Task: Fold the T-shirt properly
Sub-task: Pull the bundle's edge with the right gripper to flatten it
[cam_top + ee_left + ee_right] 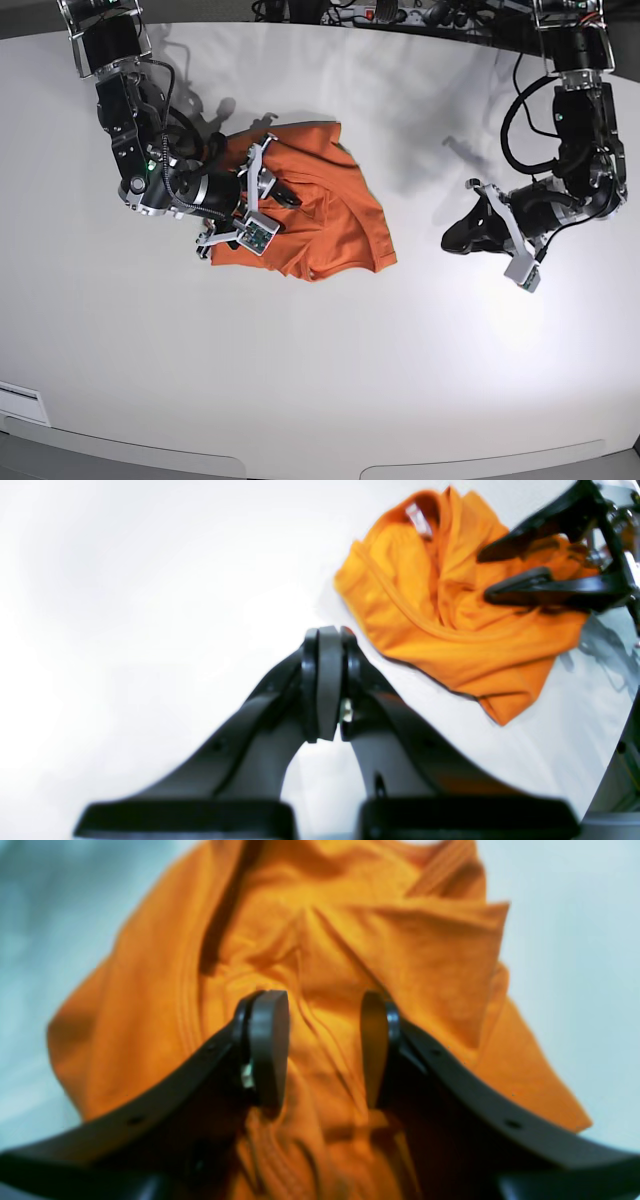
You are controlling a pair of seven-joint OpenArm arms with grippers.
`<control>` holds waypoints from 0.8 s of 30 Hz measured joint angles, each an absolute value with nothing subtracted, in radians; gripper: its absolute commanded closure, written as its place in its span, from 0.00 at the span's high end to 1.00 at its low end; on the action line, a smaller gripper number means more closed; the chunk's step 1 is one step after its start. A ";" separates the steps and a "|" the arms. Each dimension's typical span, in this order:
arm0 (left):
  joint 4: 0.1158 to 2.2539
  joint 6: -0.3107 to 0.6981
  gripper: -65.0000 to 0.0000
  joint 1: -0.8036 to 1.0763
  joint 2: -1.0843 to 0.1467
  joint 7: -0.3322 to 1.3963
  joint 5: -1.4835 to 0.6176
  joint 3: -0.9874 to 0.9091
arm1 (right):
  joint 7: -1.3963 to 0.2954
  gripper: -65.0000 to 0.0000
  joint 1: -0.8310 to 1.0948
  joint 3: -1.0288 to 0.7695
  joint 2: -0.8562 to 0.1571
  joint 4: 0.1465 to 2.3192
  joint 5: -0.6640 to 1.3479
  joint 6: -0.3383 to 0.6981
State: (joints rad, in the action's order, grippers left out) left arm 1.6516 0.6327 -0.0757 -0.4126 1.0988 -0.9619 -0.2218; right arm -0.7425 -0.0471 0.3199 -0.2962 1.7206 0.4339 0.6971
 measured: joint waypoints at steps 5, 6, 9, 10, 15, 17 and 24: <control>1.652 0.633 0.00 -0.078 -0.413 1.094 -0.962 -0.222 | -0.739 0.09 -0.047 0.320 -0.296 1.719 0.434 0.697; 1.652 0.633 0.00 -0.078 -0.413 1.093 -0.962 -0.222 | -0.736 0.02 -0.047 0.320 -0.296 1.719 0.435 0.697; 1.652 0.633 0.00 -0.080 -0.413 1.093 -0.962 -0.222 | -0.707 0.00 -0.047 0.320 -0.296 1.719 0.433 0.697; 1.652 0.633 0.00 -0.080 -0.413 1.093 -0.963 -0.222 | -0.695 0.00 -0.047 0.320 -0.295 1.719 0.433 0.697; 1.652 0.633 0.00 -0.080 -0.413 1.093 -0.962 -0.222 | -0.695 0.00 -0.059 0.320 -0.275 1.719 0.434 0.698; 1.652 0.633 0.00 -0.080 -0.413 1.093 -0.962 -0.222 | -0.696 0.00 -0.075 0.320 -0.277 1.719 0.444 0.697; 1.652 0.652 0.00 -0.080 -0.413 1.093 -0.962 -0.222 | -0.701 0.00 -0.152 0.320 -0.277 1.719 0.435 0.647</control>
